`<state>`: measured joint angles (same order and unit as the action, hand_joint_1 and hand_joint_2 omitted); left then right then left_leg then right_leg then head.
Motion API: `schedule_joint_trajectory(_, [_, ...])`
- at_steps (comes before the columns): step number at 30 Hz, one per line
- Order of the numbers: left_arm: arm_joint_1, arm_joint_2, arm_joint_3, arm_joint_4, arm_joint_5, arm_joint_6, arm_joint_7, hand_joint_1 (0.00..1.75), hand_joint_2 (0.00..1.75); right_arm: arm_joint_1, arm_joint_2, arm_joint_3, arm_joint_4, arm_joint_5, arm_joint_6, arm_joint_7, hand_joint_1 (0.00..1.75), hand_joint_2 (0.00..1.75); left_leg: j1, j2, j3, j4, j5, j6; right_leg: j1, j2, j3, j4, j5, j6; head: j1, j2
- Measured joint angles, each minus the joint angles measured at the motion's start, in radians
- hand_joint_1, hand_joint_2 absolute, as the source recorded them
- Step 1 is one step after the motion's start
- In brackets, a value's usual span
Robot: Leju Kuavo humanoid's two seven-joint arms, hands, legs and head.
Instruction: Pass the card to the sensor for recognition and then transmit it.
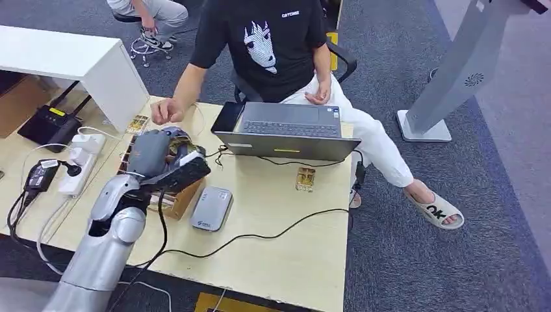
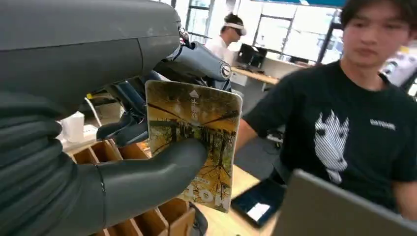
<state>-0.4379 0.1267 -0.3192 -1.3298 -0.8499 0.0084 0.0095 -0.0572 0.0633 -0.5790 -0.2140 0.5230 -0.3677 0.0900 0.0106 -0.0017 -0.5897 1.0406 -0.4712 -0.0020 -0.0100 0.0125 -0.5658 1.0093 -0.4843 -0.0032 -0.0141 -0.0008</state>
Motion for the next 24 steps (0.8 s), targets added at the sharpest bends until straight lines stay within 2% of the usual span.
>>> schedule_joint_trajectory(5, [-0.014,0.022,-0.058,0.002,-0.003,-0.033,0.015,1.75,1.75,0.0,0.003,-0.01,0.0,0.002,-0.002,0.002,0.0,1.75,0.0,0.0,0.0,0.0,0.0,0.0,0.0,0.0,0.0,0.0,0.0,0.0,0.0,0.0])
schedule_joint_trajectory(10, [-0.025,0.056,-0.115,0.019,-0.011,-0.053,0.066,1.75,1.75,0.0,0.005,-0.02,0.0,0.009,-0.003,0.007,0.0,1.75,0.0,0.0,0.0,0.0,0.0,0.0,0.0,0.0,0.0,0.0,0.0,0.0,0.0,0.0])
schedule_joint_trajectory(18, [-0.026,0.082,-0.145,0.044,-0.011,-0.054,0.075,1.75,1.75,0.001,0.008,-0.032,0.0,0.011,-0.003,0.008,0.0,1.75,0.0,0.0,0.0,0.0,0.0,0.0,0.0,0.0,-0.001,0.0,0.0,0.0,0.0,0.0])
schedule_joint_trajectory(22, [-0.026,0.092,-0.15,0.063,-0.01,-0.056,0.099,1.75,1.75,0.001,0.01,-0.035,0.0,0.022,-0.003,0.014,0.0,1.75,0.0,0.001,0.0,0.0,0.0,0.0,0.0,0.0,-0.001,0.0,0.0,0.0,0.0,0.0])
schedule_joint_trajectory(24, [-0.021,0.092,-0.151,0.086,-0.024,-0.034,0.105,1.75,1.75,0.001,0.011,-0.035,0.0,0.028,-0.003,0.014,0.0,1.75,0.0,0.0,0.0,0.0,0.0,0.0,0.0,0.0,-0.001,0.0,0.0,0.0,0.0,0.0])
